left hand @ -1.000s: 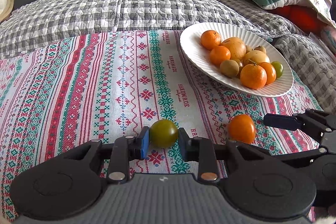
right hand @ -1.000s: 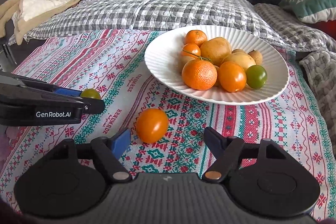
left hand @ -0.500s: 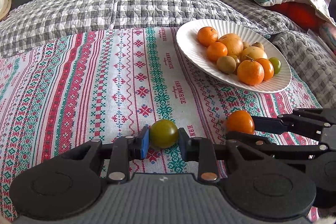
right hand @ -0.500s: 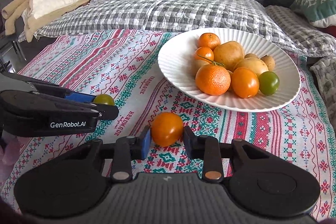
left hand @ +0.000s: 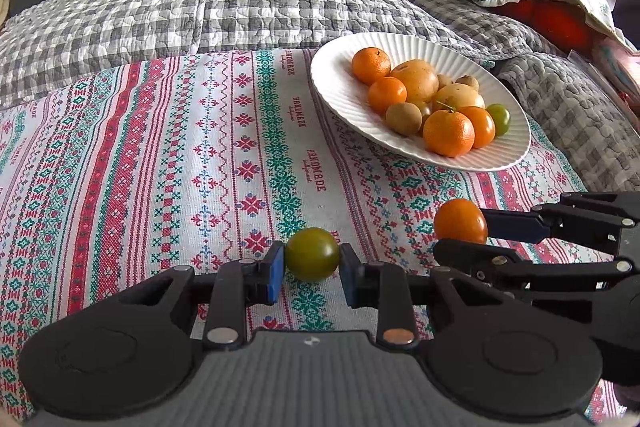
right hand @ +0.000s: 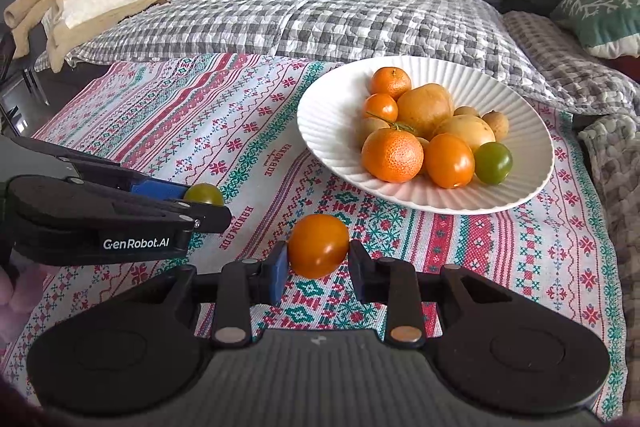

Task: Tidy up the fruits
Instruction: 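Carry the green and orange tomatoes into the white plate with both tools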

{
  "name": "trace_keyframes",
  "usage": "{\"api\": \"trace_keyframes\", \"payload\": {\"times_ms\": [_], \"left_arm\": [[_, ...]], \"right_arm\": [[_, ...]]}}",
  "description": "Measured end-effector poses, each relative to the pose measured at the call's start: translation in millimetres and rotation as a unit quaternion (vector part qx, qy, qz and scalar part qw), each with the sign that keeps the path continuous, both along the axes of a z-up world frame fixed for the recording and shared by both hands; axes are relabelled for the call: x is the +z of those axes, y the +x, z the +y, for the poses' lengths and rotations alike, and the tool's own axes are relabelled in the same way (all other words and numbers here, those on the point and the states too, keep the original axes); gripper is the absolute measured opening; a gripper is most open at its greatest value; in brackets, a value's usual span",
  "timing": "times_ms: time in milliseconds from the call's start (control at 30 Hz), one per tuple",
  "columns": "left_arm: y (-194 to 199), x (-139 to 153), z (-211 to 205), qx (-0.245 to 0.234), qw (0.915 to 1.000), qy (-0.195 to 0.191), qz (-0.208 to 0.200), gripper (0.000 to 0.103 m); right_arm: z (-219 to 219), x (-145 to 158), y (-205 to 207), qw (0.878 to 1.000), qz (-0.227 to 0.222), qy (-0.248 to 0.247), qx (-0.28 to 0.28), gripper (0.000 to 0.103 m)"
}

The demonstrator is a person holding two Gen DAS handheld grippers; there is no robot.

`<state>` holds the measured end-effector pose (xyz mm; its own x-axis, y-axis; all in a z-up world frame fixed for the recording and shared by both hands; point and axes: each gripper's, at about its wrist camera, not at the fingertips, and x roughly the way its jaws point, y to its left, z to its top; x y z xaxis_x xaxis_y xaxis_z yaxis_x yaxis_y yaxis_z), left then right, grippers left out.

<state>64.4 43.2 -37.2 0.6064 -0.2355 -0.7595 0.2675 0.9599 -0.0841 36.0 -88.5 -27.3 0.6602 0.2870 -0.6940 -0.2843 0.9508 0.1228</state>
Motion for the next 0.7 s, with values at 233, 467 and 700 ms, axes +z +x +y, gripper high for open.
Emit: {"api": "trace_keyframes", "payload": {"times_ms": [233,467,700], "left_arm": [[-5.4,6.9,-10.6,-0.009,0.9999,-0.013,-0.001,0.023],[-8.9,15.4,-27.1,-0.030,0.9992,-0.016,-0.019,0.023],[-9.6,26.4,-40.8,-0.066,0.9966,-0.010,-0.049,0.023]], "right_arm": [[-18.5,14.5,-6.8,1.000,-0.009,0.009,-0.016,0.029],[-45.2,31.0,-9.1,0.998,-0.028,0.035,-0.045,0.029],[-74.7,43.9,-8.9,0.993,-0.056,0.072,-0.076,0.029]]}}
